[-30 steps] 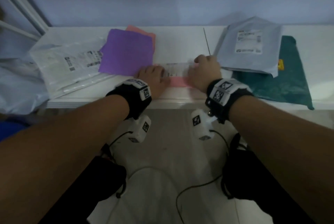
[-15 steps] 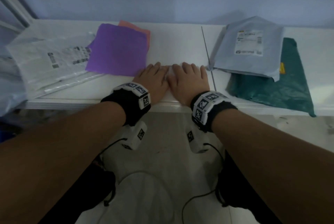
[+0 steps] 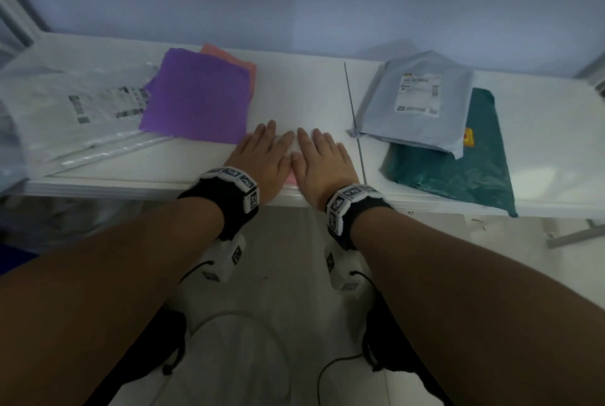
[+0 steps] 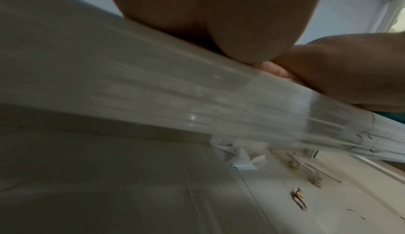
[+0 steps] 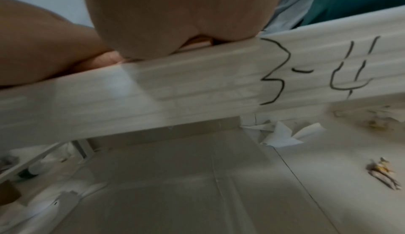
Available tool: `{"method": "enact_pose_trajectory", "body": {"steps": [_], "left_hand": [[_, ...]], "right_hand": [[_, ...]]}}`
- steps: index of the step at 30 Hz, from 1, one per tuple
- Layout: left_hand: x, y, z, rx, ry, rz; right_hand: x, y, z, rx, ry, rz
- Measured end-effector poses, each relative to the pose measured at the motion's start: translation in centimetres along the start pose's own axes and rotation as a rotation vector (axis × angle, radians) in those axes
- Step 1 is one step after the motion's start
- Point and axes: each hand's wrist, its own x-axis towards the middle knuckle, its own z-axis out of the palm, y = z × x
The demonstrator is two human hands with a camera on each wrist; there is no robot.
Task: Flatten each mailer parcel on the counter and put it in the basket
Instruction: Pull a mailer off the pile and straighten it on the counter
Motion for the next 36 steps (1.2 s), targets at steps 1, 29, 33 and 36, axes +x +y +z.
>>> {"method": "enact_pose_trajectory", "body": {"steps": [1, 29, 33, 36], "left_hand": [[0.0, 0.1, -0.3, -0.01, -0.022, -0.003], [-1.6, -0.5, -0.4, 0.007, -0.115, -0.151], [-1.6, -0.2, -0.4, 0.009, -0.115, -0.188], [-1.7, -0.4, -0.6, 0.023, -0.138, -0.218]], "right_hand": [[0.0, -0.1, -0.2, -0.002, -0.018, 0.009], [-1.4, 0.9, -0.2, -0.043, -0.092, 0.034], [-1.1, 1.3, -0.2, 0.01, -0.086, 0.039], [-0.9, 1.5, -0.3, 0.043, -0.103, 0.04]]}}
